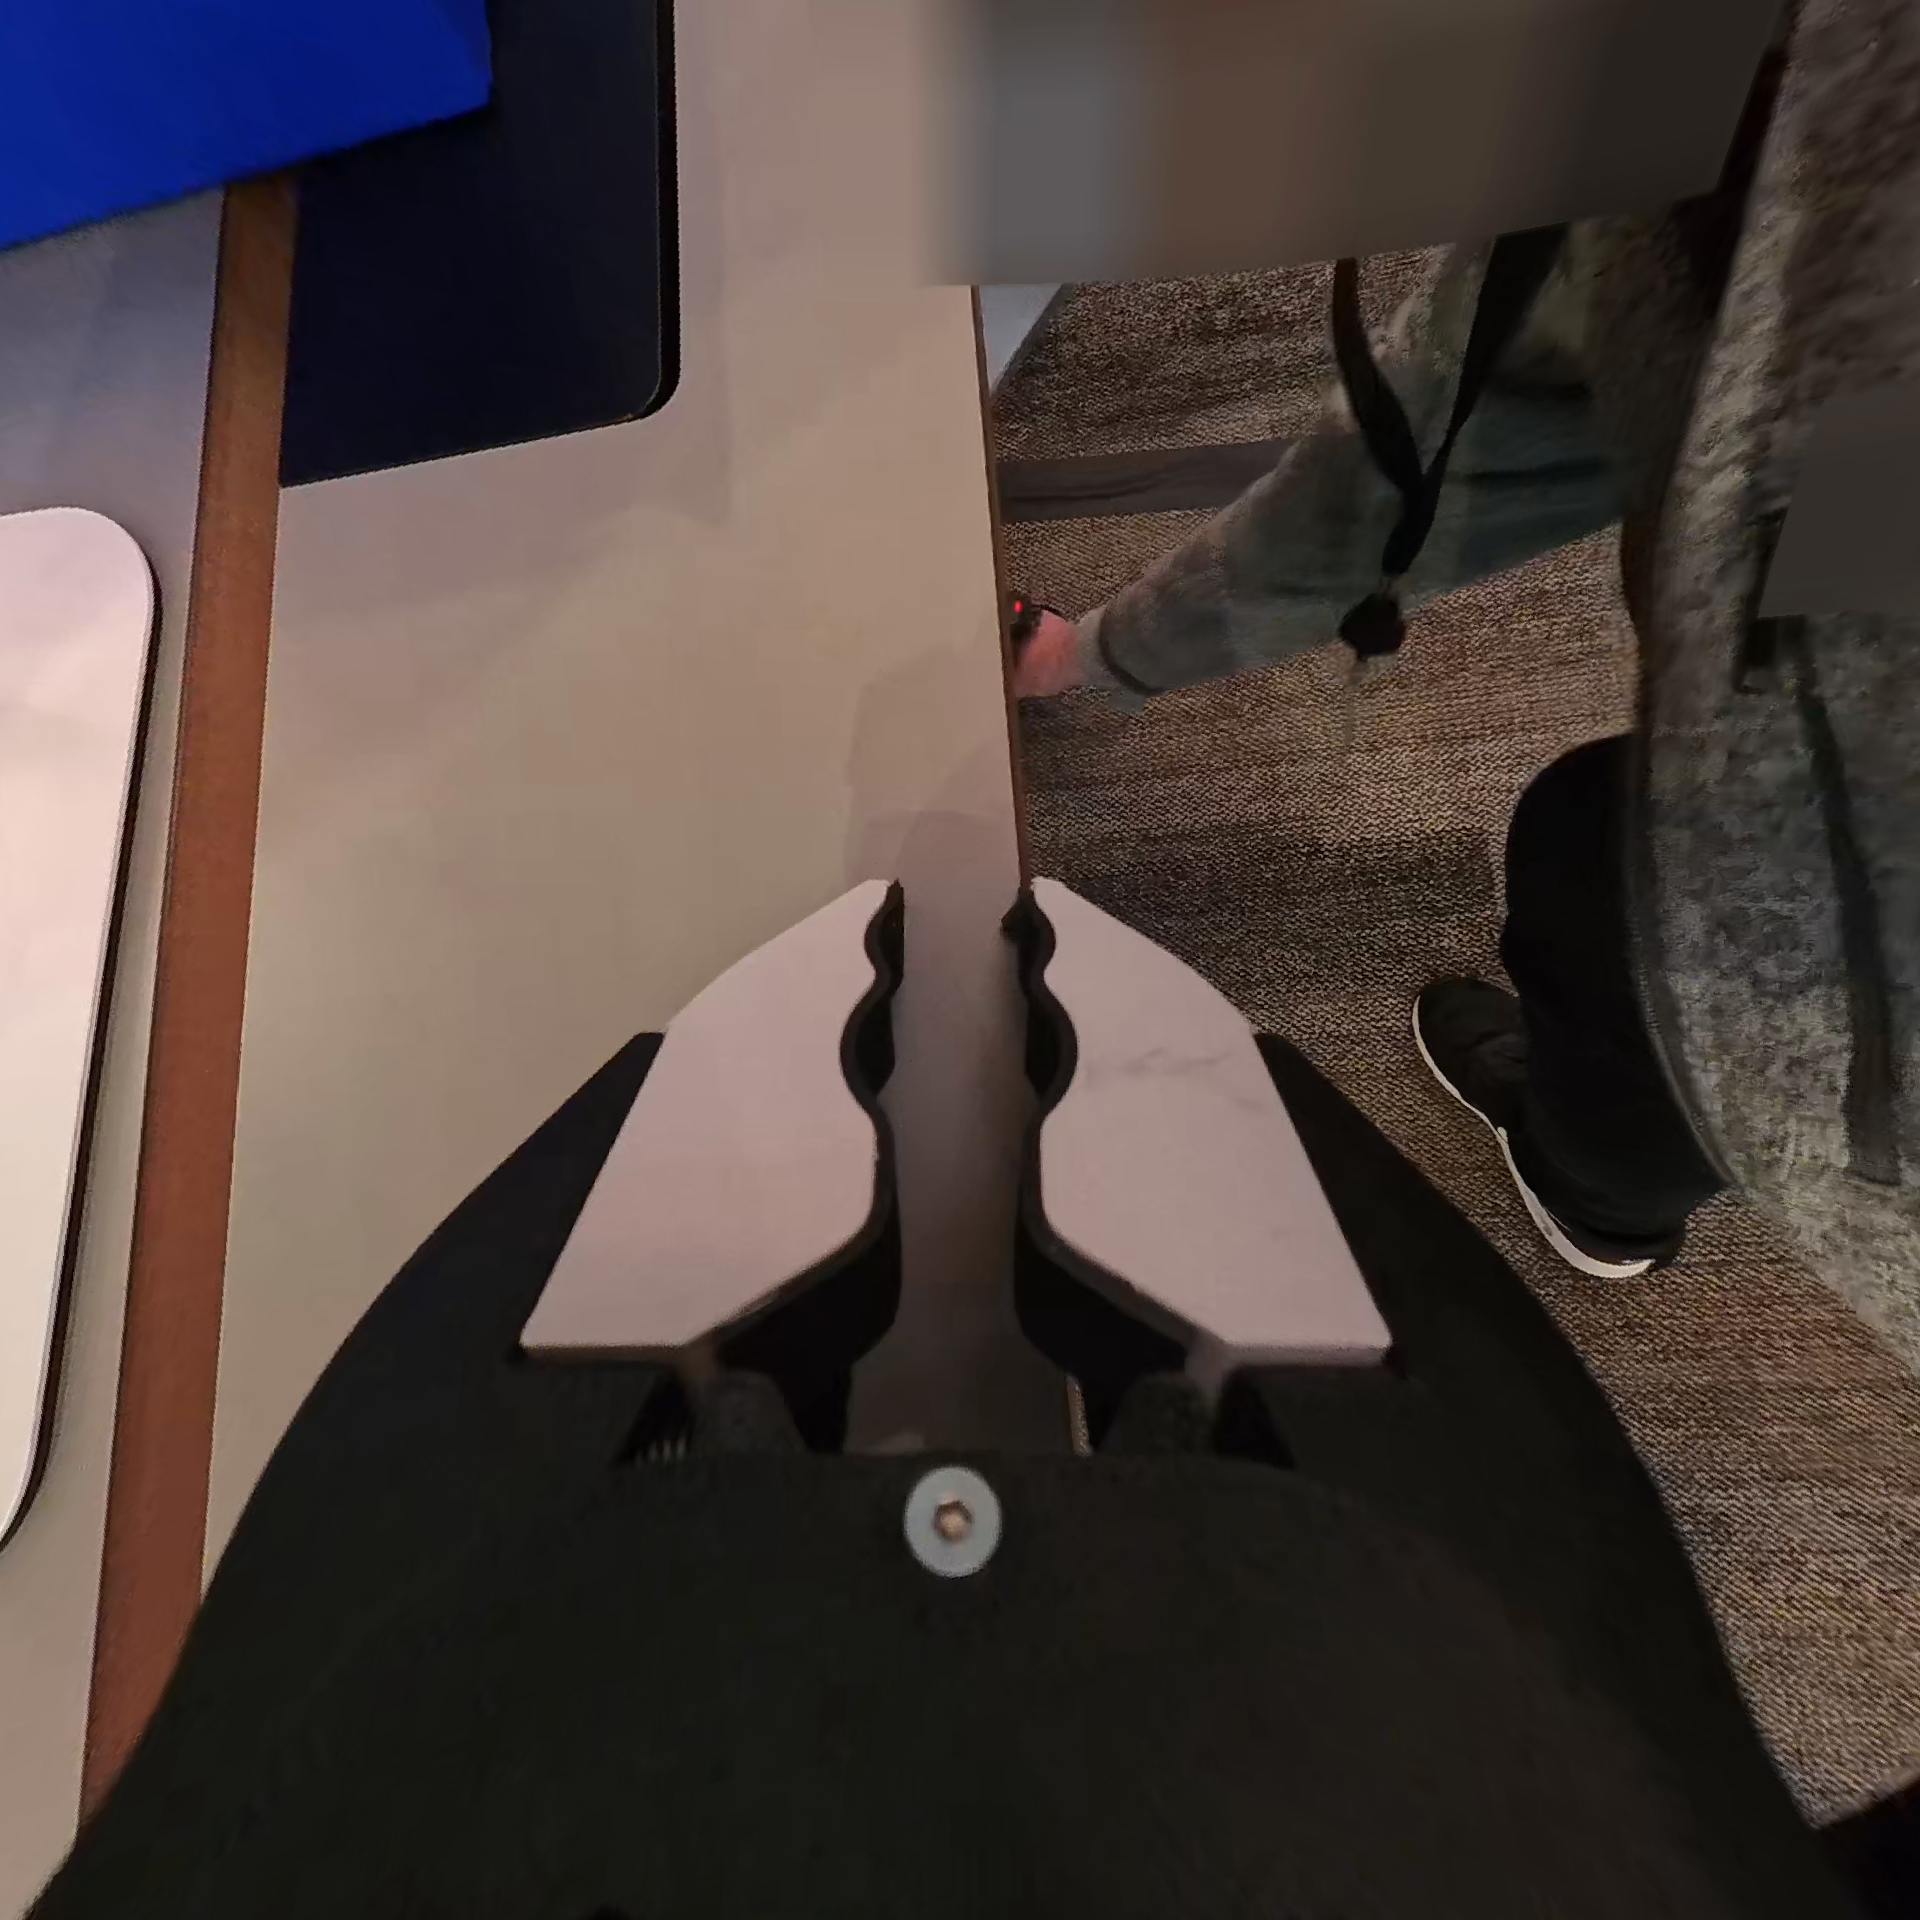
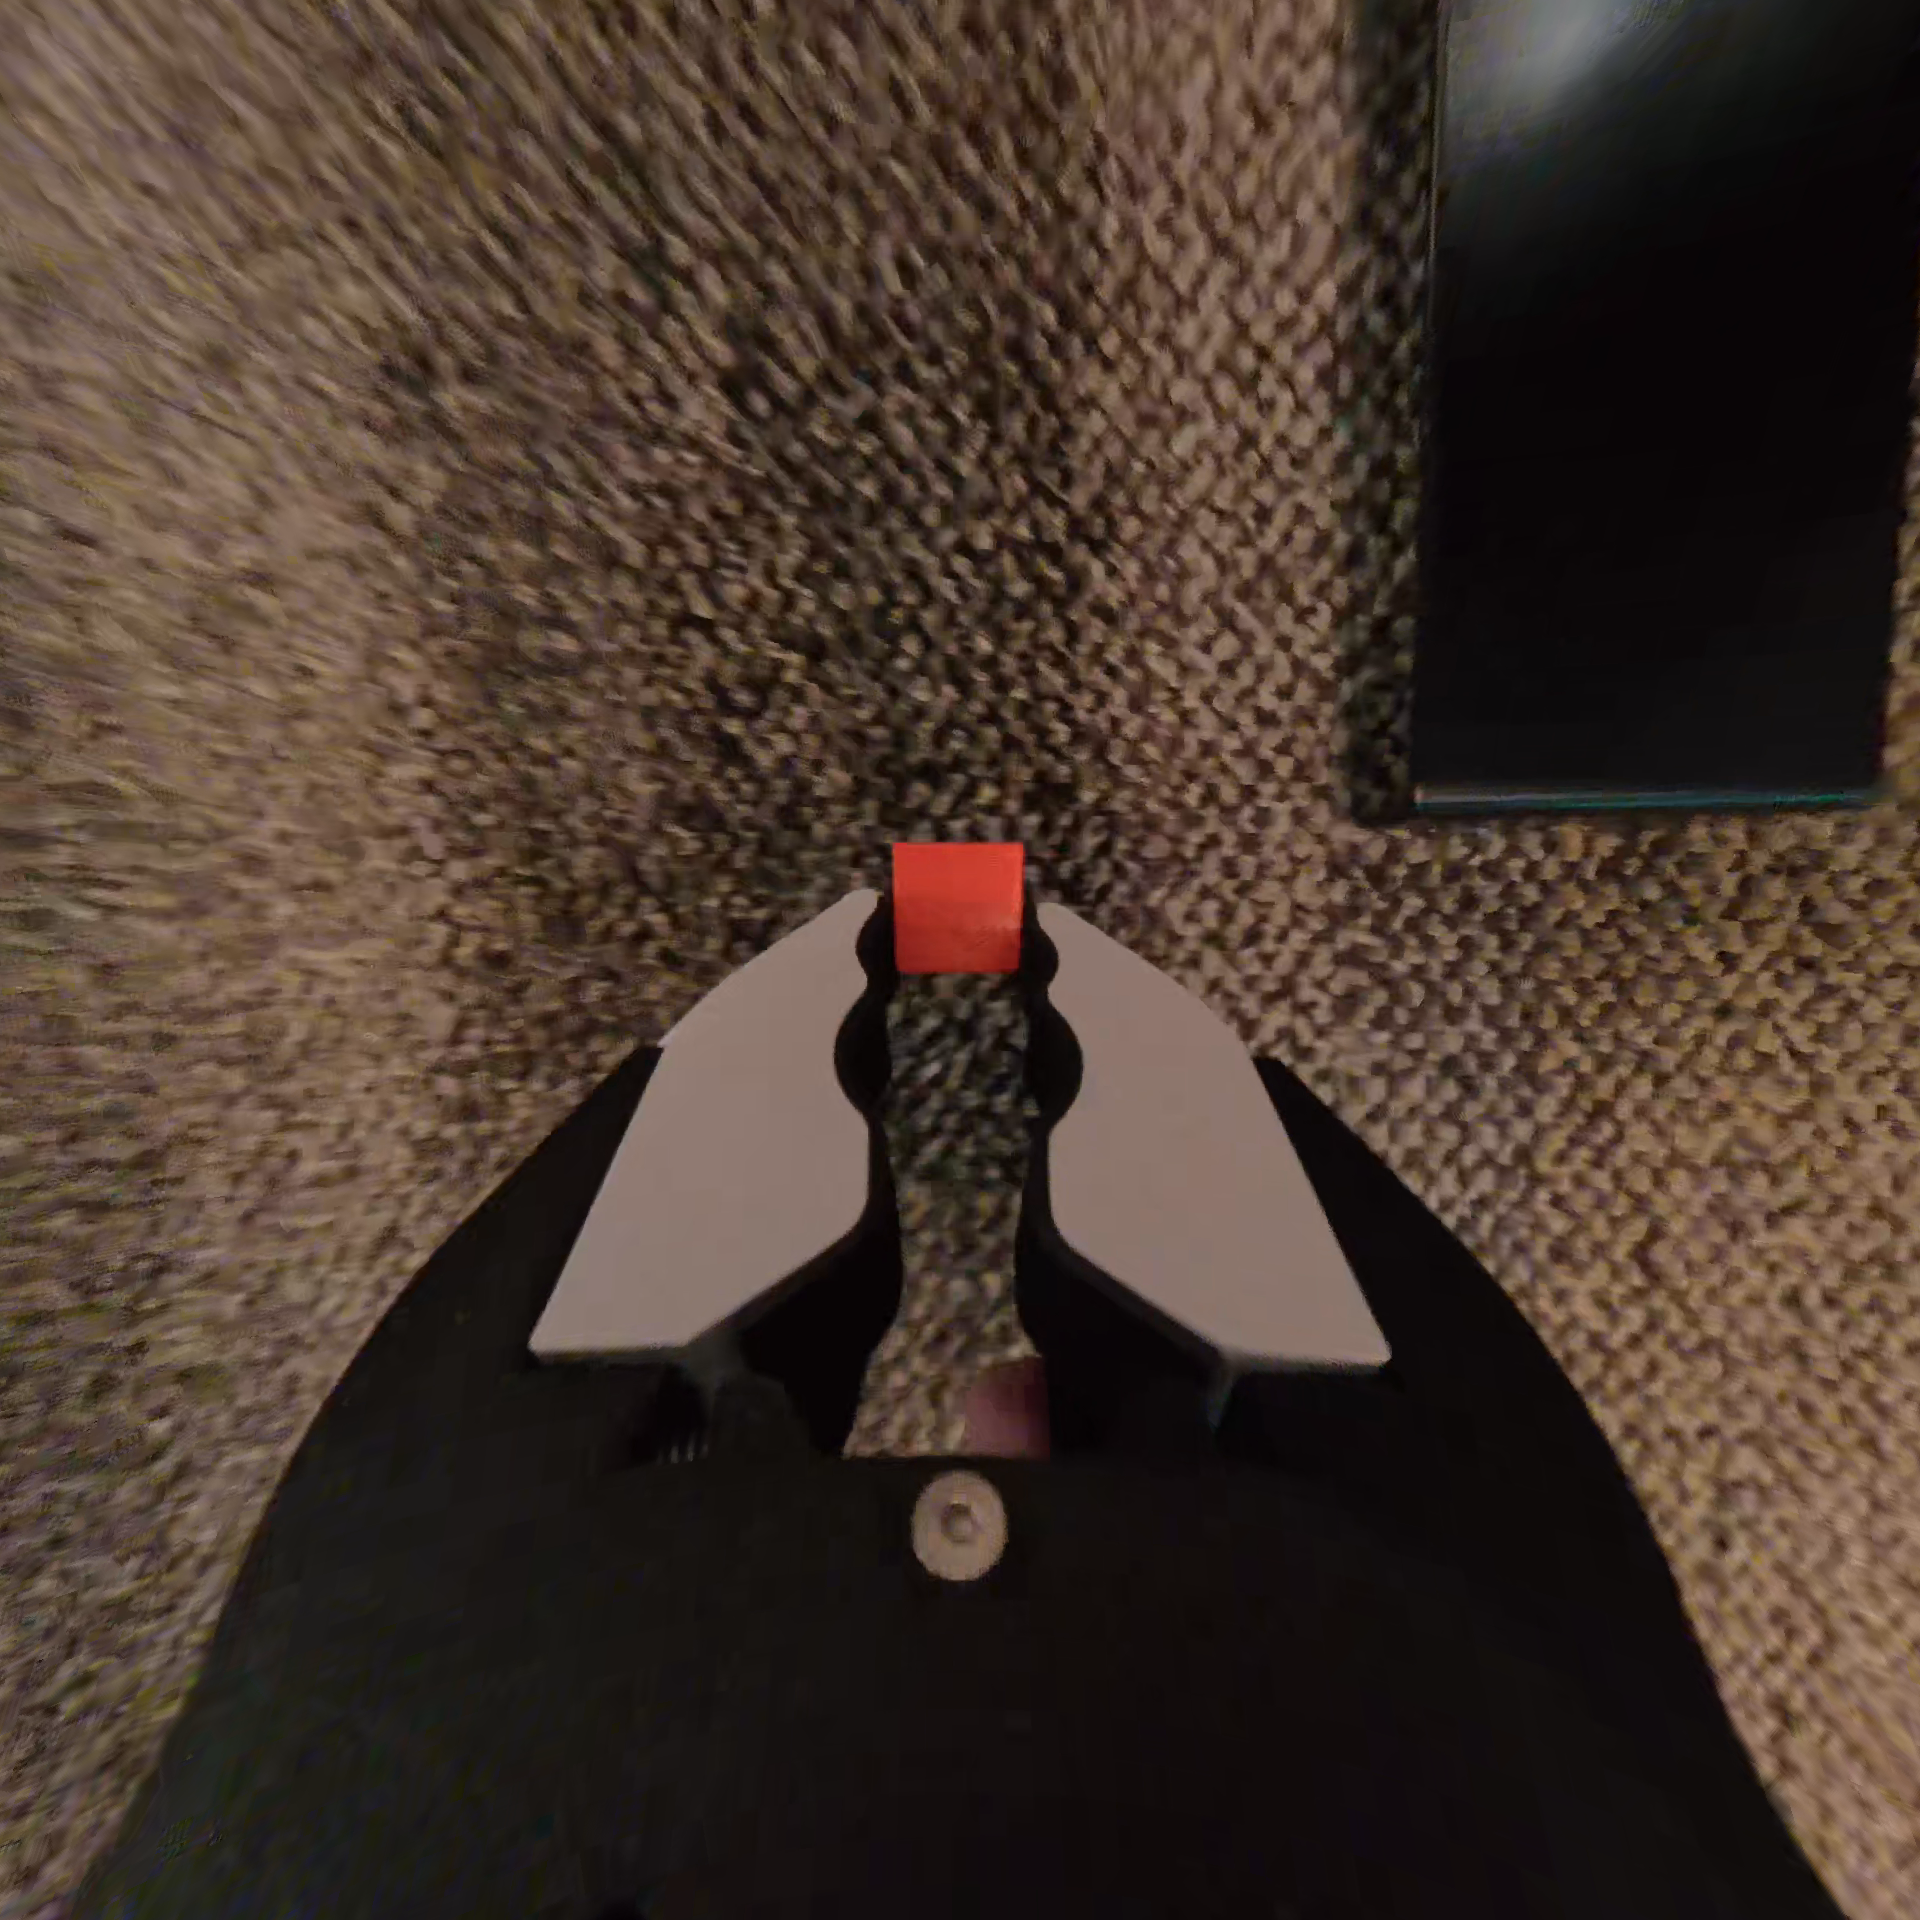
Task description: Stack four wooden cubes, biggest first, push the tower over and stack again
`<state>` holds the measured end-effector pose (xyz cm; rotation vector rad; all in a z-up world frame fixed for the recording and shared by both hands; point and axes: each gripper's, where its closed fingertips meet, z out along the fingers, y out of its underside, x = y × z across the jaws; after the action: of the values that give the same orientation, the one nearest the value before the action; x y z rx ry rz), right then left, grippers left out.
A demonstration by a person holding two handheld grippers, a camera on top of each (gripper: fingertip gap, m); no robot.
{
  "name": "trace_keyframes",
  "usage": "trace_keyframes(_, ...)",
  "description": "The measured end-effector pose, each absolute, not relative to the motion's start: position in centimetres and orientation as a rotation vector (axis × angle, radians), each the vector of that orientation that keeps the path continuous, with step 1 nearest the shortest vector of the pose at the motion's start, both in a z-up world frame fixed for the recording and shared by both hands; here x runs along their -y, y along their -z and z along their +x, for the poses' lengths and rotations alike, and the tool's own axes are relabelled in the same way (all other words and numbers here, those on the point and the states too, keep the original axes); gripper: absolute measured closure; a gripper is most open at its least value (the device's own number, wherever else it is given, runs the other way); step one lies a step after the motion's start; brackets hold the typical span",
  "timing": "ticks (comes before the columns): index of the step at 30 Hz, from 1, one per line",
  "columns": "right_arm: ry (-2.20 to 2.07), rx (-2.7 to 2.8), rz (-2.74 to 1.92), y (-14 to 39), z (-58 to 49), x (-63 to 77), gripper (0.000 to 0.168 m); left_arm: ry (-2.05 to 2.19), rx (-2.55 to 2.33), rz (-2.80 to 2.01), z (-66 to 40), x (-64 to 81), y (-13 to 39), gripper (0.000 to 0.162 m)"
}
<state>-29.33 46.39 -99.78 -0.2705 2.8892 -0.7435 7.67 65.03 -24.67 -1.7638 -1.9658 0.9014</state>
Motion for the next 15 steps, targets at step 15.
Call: trace_keyframes(15,0.971,-2.49,-0.498,62.8,-7.4,-72.1,0.145,-0.881,1.945,-1.763,7.6,-65.2,24.6,0.147)
